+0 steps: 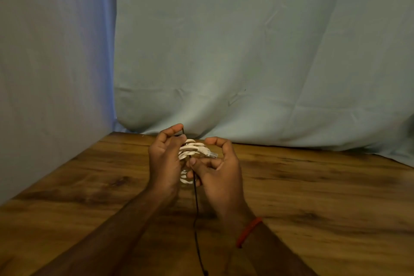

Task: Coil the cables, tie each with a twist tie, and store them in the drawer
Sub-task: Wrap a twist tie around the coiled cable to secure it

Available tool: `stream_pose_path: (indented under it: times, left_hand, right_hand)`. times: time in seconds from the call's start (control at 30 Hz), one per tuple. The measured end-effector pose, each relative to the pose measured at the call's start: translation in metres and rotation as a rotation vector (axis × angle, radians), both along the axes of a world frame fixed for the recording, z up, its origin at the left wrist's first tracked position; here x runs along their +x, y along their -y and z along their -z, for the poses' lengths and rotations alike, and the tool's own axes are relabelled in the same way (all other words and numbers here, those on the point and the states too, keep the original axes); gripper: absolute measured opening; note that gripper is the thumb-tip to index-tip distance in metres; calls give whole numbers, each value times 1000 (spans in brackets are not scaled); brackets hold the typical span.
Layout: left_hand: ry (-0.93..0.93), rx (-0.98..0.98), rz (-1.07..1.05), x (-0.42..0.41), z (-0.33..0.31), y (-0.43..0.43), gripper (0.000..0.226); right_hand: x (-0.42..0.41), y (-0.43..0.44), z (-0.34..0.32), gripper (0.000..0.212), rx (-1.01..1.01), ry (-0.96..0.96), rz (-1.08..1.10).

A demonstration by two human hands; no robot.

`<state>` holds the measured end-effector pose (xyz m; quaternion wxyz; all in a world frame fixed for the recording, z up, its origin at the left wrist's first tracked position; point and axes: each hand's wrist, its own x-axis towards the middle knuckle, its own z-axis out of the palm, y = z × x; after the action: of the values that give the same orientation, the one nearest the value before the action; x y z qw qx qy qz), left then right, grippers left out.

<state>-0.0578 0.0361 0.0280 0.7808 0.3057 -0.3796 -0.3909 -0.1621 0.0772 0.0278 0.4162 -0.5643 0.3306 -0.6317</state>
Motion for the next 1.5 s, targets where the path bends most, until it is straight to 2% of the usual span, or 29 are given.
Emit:
stream_pose_path:
  times: [0.13, 0.3, 0.4, 0.53, 0.63, 0.77, 0.83, 0.93, 1.0, 1.07, 1.17, 1.5]
  left_hand:
    - [-7, 28, 29, 0, 0, 0, 26]
    - [6, 72, 35, -1, -1, 0, 11]
    - [127, 12, -55, 0, 1, -1, 8]
    - [406, -87, -247, 10, 2, 7, 19]
    - [564, -143, -366, 23, 5, 15, 25]
    - [610, -152, -412, 33, 8, 23, 25]
    - [603, -131, -415, 37, 8, 26, 25]
    - [601, -119, -425, 41, 8, 28, 30]
    - [610, -116, -419, 42, 9, 29, 32]
    - [652, -115, -419, 41, 10, 29, 27]
    - [731, -131, -418, 40, 11, 29, 19]
    - [838, -160, -407, 44, 16, 31, 17]
  right_hand:
    - [0, -2, -2, 42, 24, 20, -28]
    - [0, 0, -2, 42, 26, 15, -33]
    - [0, 0, -4, 47, 70, -5, -49]
    - [-8, 0, -14, 58, 244, -18, -182]
    - [-18, -2, -23, 49, 263, -155, -275]
    - [-28, -7, -34, 29, 242, -322, -387]
    - [-33, -6, -37, 30, 254, -227, -488]
    - [-41, 1, -38, 24, 265, 109, -603]
    - [-47, 8, -37, 30, 249, 244, -590]
    - [-51, 13, -35, 32, 238, 296, -533]
    - [-50, 11, -35, 21, 216, 303, -386]
    - [-57, 24, -29, 13, 279, 313, 16]
